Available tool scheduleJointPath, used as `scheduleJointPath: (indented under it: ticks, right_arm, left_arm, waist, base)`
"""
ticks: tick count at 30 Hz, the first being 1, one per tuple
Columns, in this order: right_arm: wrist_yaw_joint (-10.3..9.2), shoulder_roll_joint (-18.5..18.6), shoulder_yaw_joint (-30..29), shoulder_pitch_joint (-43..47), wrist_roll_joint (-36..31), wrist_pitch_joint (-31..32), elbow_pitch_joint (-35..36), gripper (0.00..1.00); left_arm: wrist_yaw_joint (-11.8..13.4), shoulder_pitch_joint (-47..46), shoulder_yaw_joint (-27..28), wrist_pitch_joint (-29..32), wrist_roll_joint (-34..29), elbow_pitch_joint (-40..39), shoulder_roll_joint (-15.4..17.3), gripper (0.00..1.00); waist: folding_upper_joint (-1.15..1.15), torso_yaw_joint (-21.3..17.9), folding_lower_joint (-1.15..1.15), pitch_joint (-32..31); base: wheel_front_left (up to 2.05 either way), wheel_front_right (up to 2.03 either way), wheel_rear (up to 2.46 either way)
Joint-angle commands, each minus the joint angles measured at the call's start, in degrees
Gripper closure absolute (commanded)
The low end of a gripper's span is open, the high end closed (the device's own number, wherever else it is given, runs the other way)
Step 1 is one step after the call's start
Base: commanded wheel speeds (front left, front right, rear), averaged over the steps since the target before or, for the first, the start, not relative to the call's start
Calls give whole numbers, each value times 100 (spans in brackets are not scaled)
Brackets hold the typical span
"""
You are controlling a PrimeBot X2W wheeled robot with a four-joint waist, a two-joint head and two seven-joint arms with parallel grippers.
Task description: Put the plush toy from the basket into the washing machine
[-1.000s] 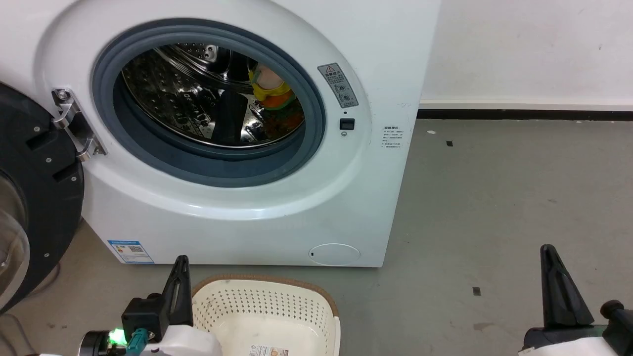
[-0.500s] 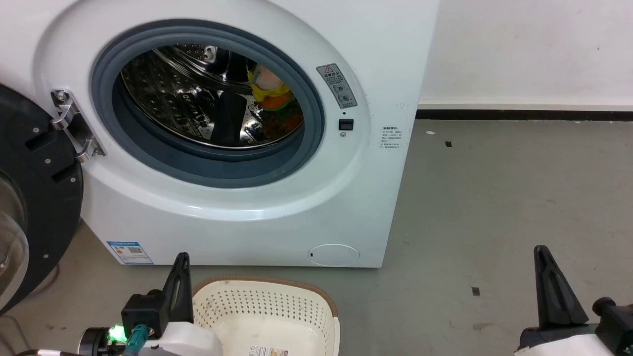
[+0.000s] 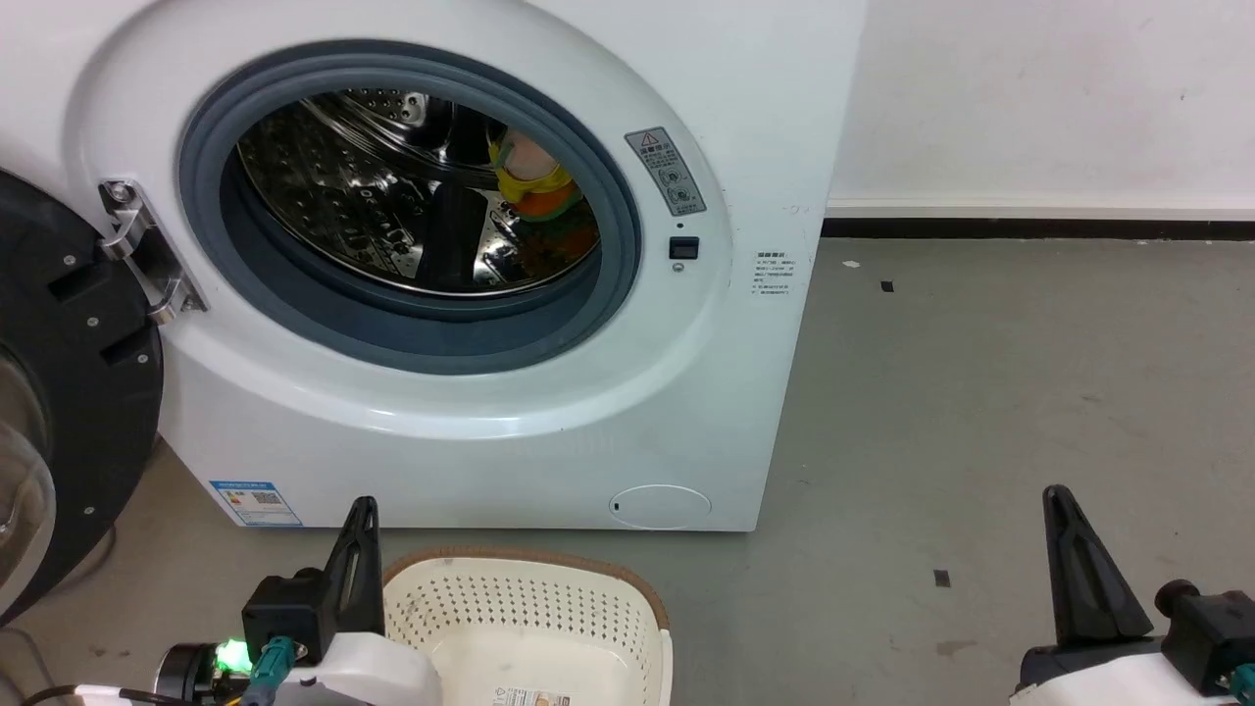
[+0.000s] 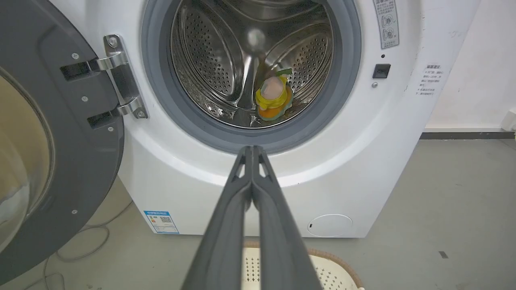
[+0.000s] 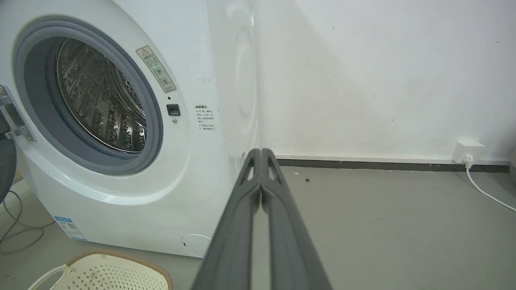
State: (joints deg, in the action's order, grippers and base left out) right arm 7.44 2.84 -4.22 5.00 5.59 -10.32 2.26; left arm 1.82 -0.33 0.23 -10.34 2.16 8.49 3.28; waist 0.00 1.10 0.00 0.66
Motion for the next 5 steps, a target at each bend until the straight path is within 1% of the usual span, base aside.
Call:
scheduleJointPath:
  ticks: [1, 5]
  right_arm:
    - [1, 1, 21, -97, -12, 31, -25, 100]
    - [2, 1, 40, -115, -38, 78, -34, 100]
  left_arm:
    - [-23, 10, -6, 40, -33, -62, -5, 100]
    - [-30, 12, -7, 86, -41, -99, -6, 100]
  waist:
    - [0, -2, 0, -1]
    - [0, -7, 0, -4]
  base:
    - [0, 0, 0]
    - [0, 0, 0]
